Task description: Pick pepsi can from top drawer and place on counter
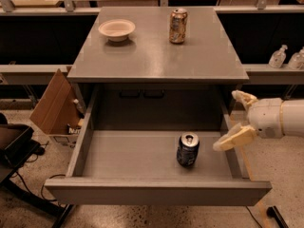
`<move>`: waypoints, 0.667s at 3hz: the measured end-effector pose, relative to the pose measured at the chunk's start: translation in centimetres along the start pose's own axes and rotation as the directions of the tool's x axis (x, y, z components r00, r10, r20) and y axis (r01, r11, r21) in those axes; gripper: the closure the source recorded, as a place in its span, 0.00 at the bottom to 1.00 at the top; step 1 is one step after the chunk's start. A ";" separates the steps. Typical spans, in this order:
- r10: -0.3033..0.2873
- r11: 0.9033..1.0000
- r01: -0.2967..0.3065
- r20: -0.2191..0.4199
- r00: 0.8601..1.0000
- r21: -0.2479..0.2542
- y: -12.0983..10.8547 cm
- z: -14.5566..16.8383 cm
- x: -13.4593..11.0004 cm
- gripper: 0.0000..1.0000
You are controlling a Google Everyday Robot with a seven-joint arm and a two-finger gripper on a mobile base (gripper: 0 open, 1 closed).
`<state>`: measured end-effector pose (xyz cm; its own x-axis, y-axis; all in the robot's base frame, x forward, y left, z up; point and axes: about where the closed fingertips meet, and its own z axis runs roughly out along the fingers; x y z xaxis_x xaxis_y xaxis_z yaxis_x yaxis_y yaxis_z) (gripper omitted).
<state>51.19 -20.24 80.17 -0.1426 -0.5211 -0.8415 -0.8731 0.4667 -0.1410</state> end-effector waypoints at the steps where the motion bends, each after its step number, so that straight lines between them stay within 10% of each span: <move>1: 0.054 0.998 -0.049 0.109 0.993 -0.042 0.8 3.6 2.4 0.00; 2: 0.051 0.995 -0.037 0.151 0.987 -0.092 1.3 6.0 3.7 0.00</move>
Offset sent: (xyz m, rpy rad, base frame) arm 0.0164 0.0407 -0.0934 0.2155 0.0054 0.1292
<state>52.32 -17.23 73.70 -0.1147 -0.3831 -0.9165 -0.9067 0.4174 -0.0611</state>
